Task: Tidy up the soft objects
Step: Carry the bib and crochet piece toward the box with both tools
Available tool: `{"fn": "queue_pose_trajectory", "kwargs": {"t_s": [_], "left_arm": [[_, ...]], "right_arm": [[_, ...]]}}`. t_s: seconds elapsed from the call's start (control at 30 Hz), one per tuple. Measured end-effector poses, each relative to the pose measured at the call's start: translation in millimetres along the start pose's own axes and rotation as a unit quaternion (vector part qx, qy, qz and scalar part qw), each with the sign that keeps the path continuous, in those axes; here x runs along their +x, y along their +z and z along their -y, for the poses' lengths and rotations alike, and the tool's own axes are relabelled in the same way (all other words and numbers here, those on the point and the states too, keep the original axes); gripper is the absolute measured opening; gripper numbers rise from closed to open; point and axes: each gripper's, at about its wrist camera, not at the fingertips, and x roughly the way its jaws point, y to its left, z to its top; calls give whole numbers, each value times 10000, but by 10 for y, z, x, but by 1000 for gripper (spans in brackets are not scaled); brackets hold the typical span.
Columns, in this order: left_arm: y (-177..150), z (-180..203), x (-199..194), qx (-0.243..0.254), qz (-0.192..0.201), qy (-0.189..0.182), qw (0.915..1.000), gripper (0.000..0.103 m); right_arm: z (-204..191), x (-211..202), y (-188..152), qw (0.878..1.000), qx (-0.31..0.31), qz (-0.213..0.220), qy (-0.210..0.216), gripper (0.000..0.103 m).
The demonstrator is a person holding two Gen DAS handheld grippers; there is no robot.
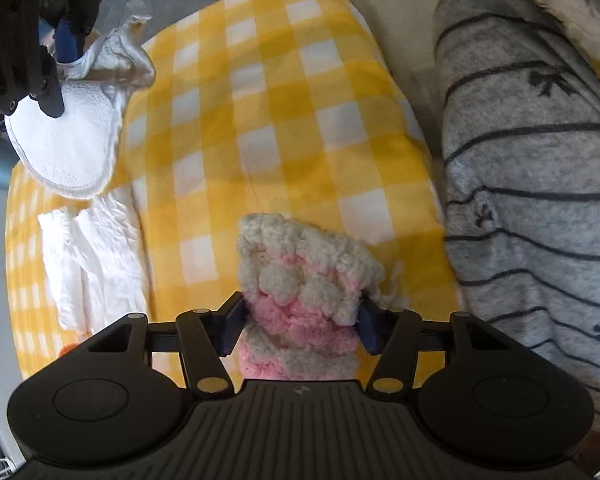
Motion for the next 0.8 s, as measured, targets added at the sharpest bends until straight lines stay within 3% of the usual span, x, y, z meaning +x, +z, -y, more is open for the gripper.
{"fn": "queue_pose_trajectory", "kwargs": {"t_s": [0.1,0.2,0.27,0.33,0.4,0.6,0.8], "left_arm": [[21,51,12,-393,-331,154,9986,64],[23,-64,21,-1627,-696,-104,9842,63],[-16,-90,-42,-1967,-646,-217,9781,63],[-41,-83,-142,-2043,-559,34,9773,63],[-119,-131,-273,-2371,-520,211,9699,63],[-478,-274,-832,-3335,166,357,9419,63],[-786,-351,-1407,-4187,1147,692,8982,63]], "right_arm": [[-25,42,-6,10000,-38,-57,9,14],[-78,82,-15,9998,-144,-112,19,14],[-103,85,-15,9998,-170,-116,38,14],[-116,73,-13,9998,-177,-98,54,14],[-111,61,-8,9997,-194,-91,64,14],[-131,28,-11,9996,-187,-88,182,14],[-428,-69,-24,9968,-478,-28,636,14]]}}
